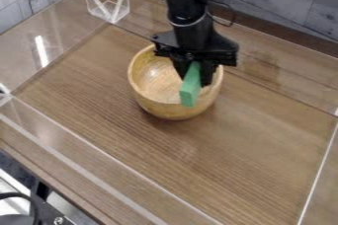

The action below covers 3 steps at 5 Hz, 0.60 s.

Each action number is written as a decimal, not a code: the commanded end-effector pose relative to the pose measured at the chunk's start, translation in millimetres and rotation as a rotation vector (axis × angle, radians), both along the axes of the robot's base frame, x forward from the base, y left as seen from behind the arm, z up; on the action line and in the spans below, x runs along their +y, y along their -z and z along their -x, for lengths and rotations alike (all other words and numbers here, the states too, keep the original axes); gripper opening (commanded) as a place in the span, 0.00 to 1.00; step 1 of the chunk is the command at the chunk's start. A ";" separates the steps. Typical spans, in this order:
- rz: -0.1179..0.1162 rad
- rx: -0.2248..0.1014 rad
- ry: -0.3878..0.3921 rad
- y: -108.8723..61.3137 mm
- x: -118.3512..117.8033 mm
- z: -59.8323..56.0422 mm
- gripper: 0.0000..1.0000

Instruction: Put green stick into wooden bowl

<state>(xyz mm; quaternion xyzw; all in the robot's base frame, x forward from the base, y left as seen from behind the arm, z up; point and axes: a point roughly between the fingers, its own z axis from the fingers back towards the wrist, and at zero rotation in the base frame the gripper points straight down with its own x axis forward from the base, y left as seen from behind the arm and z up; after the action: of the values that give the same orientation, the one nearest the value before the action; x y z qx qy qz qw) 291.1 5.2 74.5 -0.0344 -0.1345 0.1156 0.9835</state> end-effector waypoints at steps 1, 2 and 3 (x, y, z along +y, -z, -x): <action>-0.024 -0.021 0.002 -6.7 10.7 -4.7 1.00; -0.027 -0.003 -0.001 -11.5 13.7 -2.6 1.00; -0.028 0.009 -0.004 -19.1 15.4 -1.5 1.00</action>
<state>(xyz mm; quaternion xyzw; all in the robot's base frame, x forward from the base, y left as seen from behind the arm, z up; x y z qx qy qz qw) 281.0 15.8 75.1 -0.0209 -0.0975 0.1160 0.9882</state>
